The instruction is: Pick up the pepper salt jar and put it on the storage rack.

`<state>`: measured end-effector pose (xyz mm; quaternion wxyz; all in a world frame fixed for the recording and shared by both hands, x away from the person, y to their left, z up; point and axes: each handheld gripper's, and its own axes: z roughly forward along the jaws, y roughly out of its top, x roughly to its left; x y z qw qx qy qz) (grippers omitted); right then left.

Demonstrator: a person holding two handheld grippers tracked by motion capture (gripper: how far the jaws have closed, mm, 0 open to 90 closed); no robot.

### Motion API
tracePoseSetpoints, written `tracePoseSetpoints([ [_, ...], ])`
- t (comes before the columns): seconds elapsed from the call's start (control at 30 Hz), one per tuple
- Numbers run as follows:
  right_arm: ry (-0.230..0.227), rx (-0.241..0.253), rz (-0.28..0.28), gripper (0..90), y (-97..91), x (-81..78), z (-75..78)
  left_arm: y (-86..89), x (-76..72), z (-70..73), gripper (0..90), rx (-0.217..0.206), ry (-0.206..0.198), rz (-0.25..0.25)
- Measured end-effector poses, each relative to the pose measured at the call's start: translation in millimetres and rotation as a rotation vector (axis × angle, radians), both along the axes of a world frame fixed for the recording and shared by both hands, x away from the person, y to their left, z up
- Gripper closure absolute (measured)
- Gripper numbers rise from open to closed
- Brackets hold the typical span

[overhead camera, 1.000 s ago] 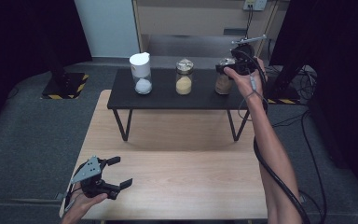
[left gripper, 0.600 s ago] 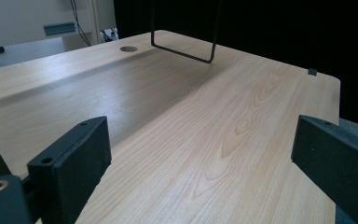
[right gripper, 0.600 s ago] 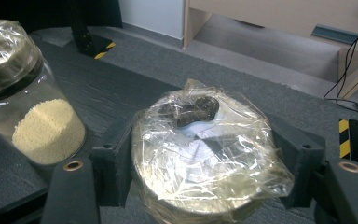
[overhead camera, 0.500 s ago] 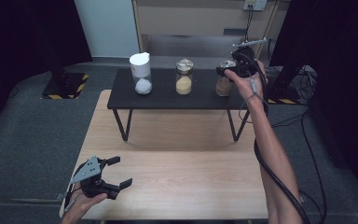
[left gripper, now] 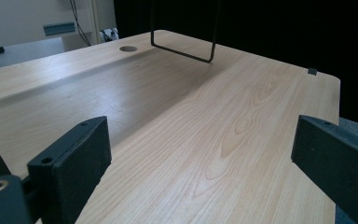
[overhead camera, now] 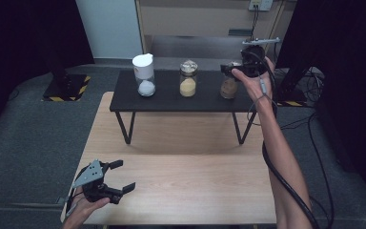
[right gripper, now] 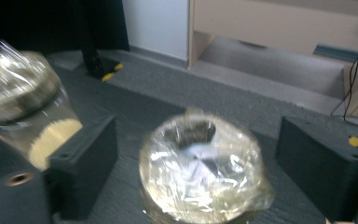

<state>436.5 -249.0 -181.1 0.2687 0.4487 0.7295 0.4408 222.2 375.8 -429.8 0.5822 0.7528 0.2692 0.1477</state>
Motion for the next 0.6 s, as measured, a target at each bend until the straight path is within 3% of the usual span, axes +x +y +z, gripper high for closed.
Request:
tracePoseSetpoints([
  [0.27, -0.076, 0.033, 0.032, 6.5, -4.8, -17.3, 19.5, 0.0, -0.1, -0.1, 3.8, -0.002, 0.002, 0.006],
  [0.6, -0.144, 0.062, 0.128, 7.0, -6.6, -36.8, 35.0, 0.2, 0.3, -1.4, 3.8, -0.013, 0.001, 0.013],
])
